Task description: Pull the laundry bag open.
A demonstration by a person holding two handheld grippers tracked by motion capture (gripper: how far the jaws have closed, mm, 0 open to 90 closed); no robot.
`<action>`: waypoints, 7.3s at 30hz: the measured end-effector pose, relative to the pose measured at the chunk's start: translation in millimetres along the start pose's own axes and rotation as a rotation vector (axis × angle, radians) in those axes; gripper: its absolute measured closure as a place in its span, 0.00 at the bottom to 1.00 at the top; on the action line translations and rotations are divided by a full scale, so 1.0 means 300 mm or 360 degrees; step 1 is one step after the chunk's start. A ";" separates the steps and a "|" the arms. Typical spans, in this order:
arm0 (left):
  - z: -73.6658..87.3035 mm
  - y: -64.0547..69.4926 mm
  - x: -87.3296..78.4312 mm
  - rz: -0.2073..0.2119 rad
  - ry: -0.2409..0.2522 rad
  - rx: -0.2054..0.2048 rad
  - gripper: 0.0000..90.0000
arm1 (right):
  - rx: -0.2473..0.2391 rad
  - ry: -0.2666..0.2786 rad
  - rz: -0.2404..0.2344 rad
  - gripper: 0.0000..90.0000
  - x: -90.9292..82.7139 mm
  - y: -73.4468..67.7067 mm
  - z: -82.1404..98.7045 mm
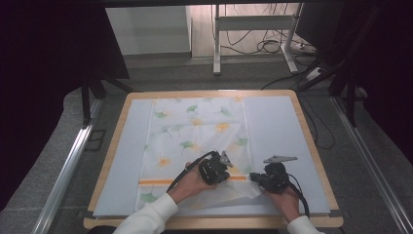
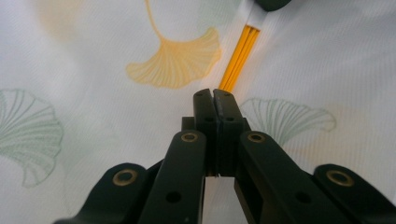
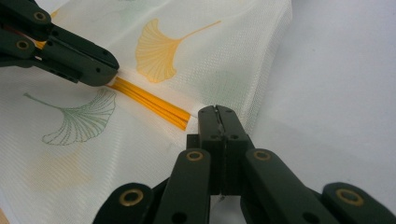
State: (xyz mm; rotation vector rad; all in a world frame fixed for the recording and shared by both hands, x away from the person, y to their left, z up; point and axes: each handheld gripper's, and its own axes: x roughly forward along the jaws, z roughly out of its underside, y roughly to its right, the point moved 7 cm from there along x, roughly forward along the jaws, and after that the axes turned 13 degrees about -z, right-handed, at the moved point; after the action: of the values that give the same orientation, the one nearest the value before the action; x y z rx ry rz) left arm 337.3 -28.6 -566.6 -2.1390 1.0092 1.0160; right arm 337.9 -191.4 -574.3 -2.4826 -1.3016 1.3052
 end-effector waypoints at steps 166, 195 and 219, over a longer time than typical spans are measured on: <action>0.546 -0.265 -0.286 -0.0211 -0.0157 -0.0354 1.00 | -0.0020 -0.0006 0.0010 1.00 -0.004 -0.001 0.004; 0.618 -0.295 -0.327 -0.0232 -0.0198 -0.0390 1.00 | -0.0028 0.0006 0.0007 1.00 -0.003 0.000 0.004; 0.731 -0.343 -0.391 -0.0303 -0.0210 -0.0473 1.00 | -0.0032 0.0002 0.0014 1.00 -0.003 -0.003 0.004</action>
State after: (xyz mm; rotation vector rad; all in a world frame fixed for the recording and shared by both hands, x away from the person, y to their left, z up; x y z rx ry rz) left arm 284.2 235.2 -576.4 -2.3143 0.6088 1.2566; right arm 336.2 -191.9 -574.3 -2.5050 -1.3114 1.2990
